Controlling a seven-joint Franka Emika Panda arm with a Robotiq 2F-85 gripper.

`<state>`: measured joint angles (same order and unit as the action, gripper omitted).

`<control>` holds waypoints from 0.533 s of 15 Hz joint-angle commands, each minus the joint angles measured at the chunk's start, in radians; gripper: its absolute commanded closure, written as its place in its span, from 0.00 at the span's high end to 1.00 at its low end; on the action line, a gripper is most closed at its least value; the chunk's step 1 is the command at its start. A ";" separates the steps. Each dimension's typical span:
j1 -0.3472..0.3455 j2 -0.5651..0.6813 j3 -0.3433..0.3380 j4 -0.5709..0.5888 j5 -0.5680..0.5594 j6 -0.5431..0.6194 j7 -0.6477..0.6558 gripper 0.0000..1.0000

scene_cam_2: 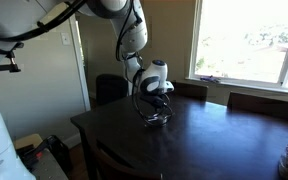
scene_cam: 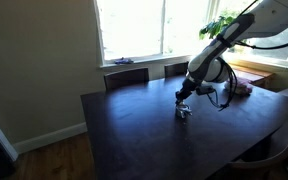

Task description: Unstack the measuring cups

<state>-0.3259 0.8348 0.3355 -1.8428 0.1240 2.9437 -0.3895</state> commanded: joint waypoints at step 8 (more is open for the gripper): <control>-0.028 -0.058 0.009 -0.042 -0.005 -0.132 -0.009 0.66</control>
<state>-0.3331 0.8216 0.3310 -1.8474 0.1228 2.8824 -0.3895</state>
